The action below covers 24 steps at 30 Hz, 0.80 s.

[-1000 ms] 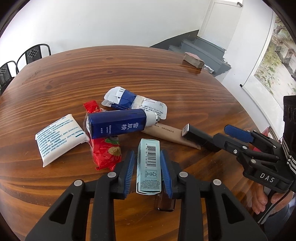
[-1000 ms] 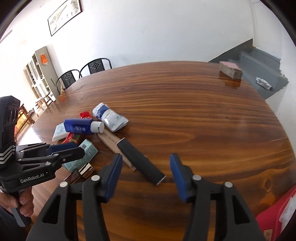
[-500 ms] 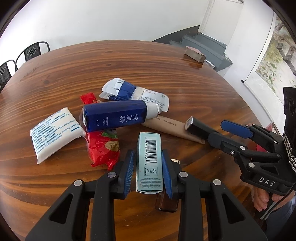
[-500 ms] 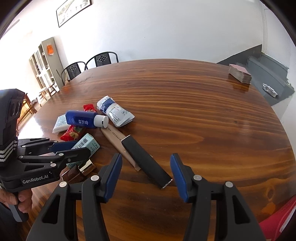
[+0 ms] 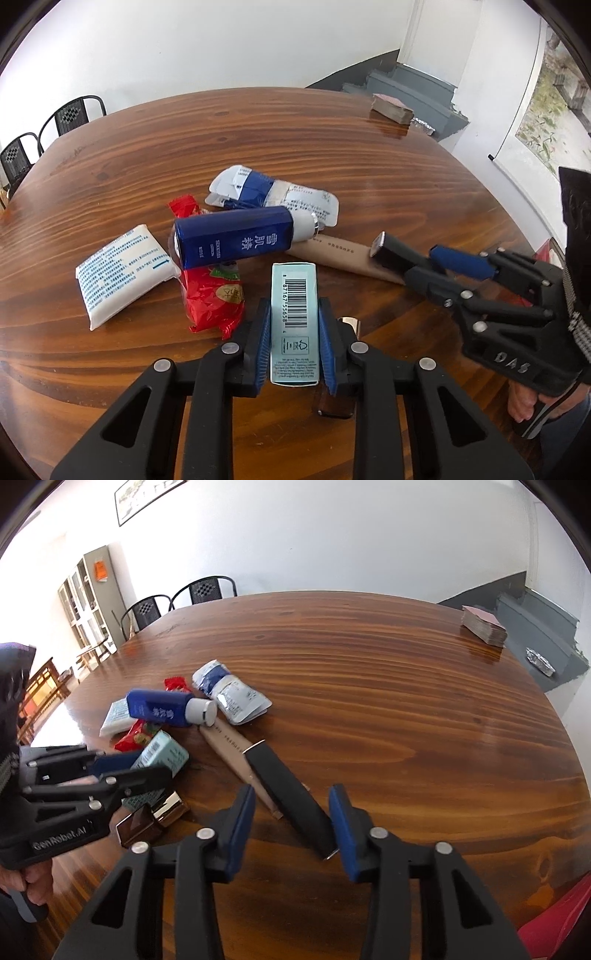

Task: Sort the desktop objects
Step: 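Hold the teal box with the left gripper while the right grasps the black rectangular case, then carry the teal box with the left gripper while the right carries the black case to the tin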

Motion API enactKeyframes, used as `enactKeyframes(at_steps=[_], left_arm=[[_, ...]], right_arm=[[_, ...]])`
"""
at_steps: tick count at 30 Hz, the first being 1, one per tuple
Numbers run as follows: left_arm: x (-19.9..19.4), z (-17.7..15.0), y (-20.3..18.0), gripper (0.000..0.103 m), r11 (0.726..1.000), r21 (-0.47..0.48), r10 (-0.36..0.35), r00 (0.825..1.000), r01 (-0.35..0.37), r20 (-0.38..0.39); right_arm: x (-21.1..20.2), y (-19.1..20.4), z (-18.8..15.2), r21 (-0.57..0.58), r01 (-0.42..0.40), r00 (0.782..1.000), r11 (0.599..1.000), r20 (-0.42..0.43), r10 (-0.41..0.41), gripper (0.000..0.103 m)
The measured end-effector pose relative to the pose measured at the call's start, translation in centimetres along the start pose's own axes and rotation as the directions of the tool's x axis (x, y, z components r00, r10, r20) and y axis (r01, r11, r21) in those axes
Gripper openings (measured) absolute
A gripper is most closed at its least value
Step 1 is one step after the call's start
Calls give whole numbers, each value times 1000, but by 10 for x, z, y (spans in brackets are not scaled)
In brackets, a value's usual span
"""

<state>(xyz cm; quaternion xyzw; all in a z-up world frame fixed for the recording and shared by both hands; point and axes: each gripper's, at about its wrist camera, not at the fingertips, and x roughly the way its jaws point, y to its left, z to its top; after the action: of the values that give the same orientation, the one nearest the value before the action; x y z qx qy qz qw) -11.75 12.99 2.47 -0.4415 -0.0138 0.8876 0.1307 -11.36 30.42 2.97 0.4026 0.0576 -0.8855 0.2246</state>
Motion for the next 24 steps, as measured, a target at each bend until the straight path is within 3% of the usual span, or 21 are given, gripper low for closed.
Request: enactKeyframes(at_steps=[5,12,14,24], left_arm=[[-3,0,-1,26,1000,-6,6,1000,-6,1],[-6,1,-1,26,1000,-12,5,1000,-5,2],[-7,1,-2,26,1000,-11,3,1000,-3,5],[-22,3,-7,26,1000,-3,-18,999,18,34]], right_arm=[[6,3,-4,-2,-11,999,1000,-31,11,33],[8,4,-5,18,-8,999,1000,-42,9,33],[8,2,-5,38,-1,999,999,-41,2,22],[-12,-8,-8,173,-98,995,980,-17,102,22]])
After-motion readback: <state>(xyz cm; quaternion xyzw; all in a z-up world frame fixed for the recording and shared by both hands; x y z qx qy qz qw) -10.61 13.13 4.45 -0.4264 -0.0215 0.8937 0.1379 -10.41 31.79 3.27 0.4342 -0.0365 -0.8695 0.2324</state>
